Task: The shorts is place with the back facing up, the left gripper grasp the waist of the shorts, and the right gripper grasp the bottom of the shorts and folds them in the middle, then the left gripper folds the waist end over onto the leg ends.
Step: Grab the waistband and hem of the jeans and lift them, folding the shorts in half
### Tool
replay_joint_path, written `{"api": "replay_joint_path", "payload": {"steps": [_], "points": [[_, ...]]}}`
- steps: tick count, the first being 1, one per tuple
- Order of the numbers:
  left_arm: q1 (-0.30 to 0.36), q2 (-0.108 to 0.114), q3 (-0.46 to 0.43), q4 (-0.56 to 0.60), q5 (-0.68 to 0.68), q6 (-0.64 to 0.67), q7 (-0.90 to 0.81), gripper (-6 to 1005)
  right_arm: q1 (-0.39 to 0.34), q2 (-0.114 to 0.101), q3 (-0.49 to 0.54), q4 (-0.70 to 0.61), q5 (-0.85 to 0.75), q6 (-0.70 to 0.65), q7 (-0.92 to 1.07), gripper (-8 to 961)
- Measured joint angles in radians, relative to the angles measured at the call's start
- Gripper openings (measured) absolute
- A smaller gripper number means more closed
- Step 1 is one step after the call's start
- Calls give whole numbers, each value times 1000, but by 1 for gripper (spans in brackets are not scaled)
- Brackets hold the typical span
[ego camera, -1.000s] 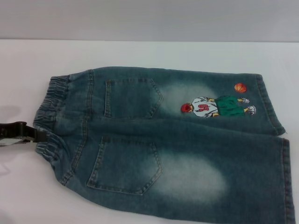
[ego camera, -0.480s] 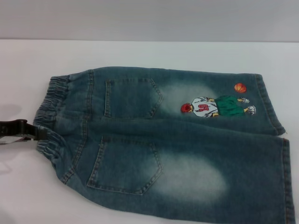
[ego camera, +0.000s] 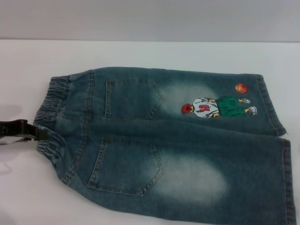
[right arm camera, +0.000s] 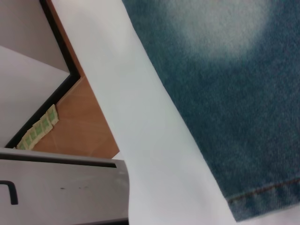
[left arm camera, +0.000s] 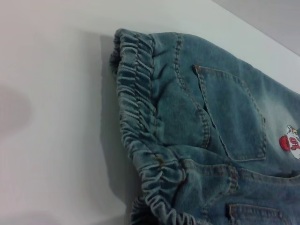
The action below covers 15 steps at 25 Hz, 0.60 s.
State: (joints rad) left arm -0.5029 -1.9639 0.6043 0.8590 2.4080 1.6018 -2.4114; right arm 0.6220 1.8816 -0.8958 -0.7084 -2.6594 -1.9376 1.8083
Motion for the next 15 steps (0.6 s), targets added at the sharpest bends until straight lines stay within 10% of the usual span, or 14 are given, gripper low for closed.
{"api": "replay_joint_path", "payload": {"steps": [15], "points": [[-7,-1,0,0,-1,5,-2,25,30,28,-3,7,-51,29,21,554]]}}
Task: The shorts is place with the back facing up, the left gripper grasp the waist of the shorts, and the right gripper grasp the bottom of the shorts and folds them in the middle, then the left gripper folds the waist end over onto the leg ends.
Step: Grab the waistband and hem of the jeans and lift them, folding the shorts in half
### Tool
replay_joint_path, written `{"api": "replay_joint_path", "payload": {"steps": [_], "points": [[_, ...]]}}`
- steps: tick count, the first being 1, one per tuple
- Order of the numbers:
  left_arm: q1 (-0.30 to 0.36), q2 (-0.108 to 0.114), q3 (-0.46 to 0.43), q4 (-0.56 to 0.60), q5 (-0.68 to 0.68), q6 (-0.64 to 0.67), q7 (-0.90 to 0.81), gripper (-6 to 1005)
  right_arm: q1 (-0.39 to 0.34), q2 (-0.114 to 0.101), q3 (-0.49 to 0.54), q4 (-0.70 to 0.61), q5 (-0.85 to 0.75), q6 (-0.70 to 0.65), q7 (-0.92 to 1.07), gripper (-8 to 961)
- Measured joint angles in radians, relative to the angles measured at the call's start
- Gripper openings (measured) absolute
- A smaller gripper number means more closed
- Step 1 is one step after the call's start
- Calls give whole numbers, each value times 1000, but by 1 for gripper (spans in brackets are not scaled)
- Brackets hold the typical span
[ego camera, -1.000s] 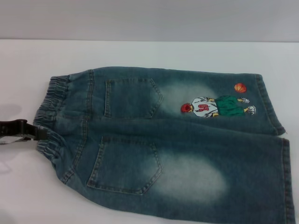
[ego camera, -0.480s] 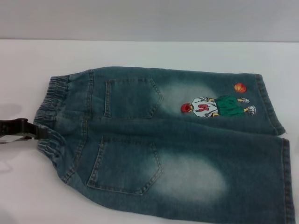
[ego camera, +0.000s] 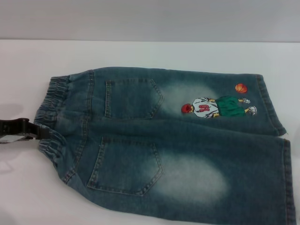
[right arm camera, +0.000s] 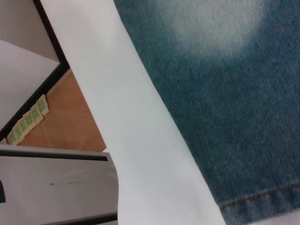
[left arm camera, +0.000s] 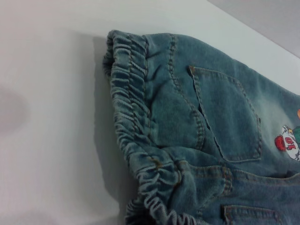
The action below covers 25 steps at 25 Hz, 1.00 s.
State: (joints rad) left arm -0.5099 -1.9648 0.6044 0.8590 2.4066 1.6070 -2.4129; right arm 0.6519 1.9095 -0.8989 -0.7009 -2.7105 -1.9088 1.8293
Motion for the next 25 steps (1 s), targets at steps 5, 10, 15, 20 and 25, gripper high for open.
{"api": "replay_joint_path", "payload": {"steps": [5,10,15,20,25], "points": [[0,-1,0,0,0,2,-2,25,8,8,0,-1,-2,0,1,554],[0,-1,0,0,0,2,-4,25,19,11,0,0,-4,0,1,553],[1,-1,0,0,0,2,-14,25,29,16,-7,-6,-12,-7,2,553],[1,-2,0,0,0,4,-18,25,34,22,-16,-7,-29,-5,2,553],[1,-3,0,0,0,4,-24,25,35,23,-27,-8,-29,-5,2,553]]}}
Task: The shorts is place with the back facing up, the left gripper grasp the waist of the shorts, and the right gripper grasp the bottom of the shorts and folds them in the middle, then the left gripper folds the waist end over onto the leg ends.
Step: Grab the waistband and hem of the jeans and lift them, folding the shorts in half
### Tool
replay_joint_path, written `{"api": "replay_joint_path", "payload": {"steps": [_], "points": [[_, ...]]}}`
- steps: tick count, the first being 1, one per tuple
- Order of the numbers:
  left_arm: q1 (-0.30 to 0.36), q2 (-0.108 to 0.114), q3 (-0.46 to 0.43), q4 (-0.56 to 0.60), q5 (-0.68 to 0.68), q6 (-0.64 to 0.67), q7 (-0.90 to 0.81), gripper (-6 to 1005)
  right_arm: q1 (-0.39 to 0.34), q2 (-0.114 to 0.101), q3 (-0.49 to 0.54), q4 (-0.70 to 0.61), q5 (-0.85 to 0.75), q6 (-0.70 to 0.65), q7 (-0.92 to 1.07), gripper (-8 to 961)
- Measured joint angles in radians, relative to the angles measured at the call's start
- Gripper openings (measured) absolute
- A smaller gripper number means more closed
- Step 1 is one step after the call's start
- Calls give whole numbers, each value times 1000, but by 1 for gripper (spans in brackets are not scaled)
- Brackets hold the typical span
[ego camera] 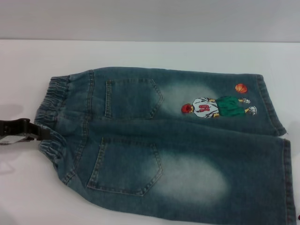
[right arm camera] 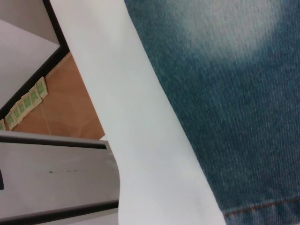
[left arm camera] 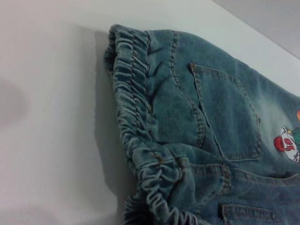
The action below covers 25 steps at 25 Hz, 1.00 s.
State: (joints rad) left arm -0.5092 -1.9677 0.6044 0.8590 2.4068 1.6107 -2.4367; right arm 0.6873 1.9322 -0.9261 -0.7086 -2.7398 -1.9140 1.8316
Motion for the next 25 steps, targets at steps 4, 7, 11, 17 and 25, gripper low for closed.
{"api": "replay_joint_path", "payload": {"steps": [4,7,11,17,25], "points": [[-2,0,0,0,0,0,-2,25,0,2,-8,5,0,2,0,553],[-4,0,0,0,0,0,-2,25,0,3,-10,5,0,-2,0,553],[-4,0,0,0,0,0,-2,25,4,6,-10,7,0,-3,0,553],[-5,0,-2,0,-1,1,-2,25,9,18,-13,1,-13,-4,0,553],[-2,-1,-3,0,-3,2,-4,25,11,19,-16,1,-24,-6,0,552]]}}
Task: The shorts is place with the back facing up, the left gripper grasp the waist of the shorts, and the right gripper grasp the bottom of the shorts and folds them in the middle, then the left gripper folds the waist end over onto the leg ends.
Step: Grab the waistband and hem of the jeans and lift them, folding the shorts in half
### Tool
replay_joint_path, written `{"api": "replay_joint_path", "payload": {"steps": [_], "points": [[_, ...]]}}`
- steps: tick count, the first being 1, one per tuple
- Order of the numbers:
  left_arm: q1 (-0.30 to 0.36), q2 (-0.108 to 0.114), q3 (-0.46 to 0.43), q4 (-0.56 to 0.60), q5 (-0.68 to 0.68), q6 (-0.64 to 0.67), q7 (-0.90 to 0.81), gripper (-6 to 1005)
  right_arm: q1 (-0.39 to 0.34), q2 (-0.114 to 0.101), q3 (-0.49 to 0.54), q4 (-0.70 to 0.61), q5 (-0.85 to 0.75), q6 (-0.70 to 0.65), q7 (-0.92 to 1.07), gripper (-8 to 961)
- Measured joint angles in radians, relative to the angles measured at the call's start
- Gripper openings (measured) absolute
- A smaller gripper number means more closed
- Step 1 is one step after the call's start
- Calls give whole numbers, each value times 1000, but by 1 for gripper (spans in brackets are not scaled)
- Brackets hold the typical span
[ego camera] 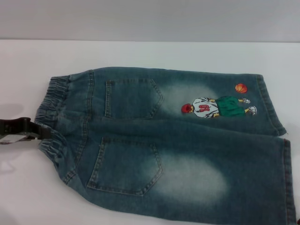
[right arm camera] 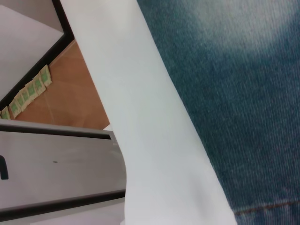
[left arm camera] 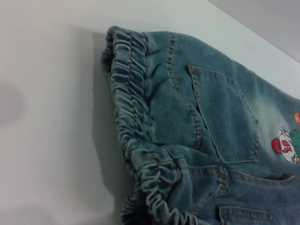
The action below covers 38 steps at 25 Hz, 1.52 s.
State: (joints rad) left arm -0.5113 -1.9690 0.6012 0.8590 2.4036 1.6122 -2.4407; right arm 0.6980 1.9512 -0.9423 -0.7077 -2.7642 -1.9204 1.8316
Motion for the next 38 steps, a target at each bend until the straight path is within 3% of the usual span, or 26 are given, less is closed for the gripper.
{"api": "replay_joint_path", "payload": {"steps": [38], "points": [[-3,4,0,0,-23,-3,-11,25,18,11,-20,3,-16,2,-2,553]]}}
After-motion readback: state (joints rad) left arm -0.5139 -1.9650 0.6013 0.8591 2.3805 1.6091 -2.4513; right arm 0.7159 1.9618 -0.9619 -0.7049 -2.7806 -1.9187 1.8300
